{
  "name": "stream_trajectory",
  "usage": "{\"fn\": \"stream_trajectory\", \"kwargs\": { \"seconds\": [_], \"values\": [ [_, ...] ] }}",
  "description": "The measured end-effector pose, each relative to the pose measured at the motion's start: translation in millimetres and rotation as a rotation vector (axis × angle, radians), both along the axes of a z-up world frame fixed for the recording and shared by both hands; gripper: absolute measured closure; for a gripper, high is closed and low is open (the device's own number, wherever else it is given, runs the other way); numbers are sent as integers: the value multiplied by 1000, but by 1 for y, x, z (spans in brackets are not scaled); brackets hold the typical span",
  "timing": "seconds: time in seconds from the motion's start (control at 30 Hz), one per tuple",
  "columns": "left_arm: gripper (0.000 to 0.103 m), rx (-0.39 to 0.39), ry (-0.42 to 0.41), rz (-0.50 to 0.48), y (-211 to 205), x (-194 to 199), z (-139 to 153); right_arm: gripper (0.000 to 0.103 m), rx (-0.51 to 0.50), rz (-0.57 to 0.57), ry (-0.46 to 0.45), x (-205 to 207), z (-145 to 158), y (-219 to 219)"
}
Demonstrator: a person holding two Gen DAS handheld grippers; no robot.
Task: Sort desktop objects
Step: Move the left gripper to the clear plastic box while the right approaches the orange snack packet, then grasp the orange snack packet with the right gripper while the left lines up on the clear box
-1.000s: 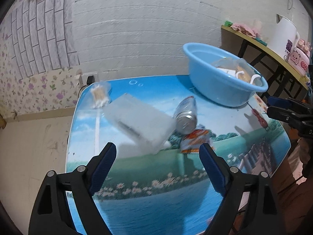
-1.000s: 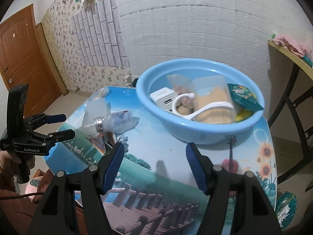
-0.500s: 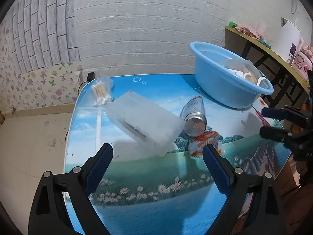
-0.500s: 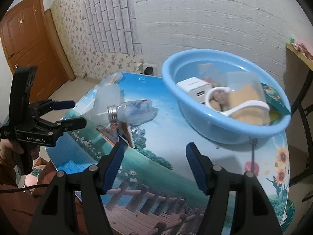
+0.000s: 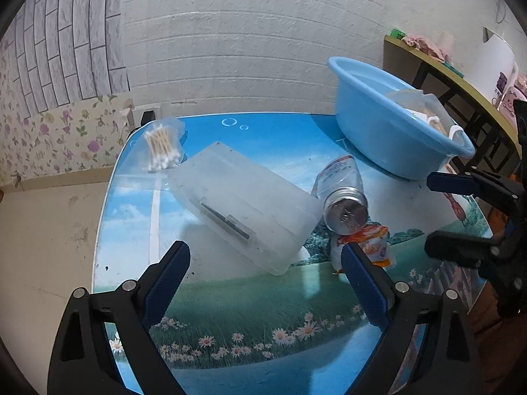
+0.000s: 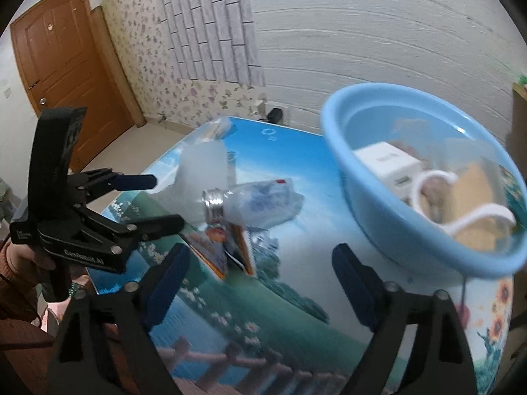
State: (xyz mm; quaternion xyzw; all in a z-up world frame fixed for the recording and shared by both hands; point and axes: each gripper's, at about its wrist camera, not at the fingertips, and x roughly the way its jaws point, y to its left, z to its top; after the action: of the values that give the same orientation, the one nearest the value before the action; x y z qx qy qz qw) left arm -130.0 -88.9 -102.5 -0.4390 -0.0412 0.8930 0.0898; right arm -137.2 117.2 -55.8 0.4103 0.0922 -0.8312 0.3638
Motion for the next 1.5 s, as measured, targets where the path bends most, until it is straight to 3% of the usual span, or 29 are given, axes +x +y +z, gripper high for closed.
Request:
{"fn": "stream_trajectory", "kwargs": {
  "seconds": [0.27,0.97,1.17,1.5],
  "values": [
    [10,-6,-7,9,-4,-12,-5,12,-48,-26,-54,-22,-11,-19],
    [7,-22,-40,120,-48,-6,-13,12,27,19,-63,-33,-30,-43],
    [7,24,-19,90,-35,-11,-5,12,44,21,-81,-34,-35,-40],
    [7,29,-11,36,-8,-34,-5,12,35,75,-59,-11,-25,-28]
  ]
}}
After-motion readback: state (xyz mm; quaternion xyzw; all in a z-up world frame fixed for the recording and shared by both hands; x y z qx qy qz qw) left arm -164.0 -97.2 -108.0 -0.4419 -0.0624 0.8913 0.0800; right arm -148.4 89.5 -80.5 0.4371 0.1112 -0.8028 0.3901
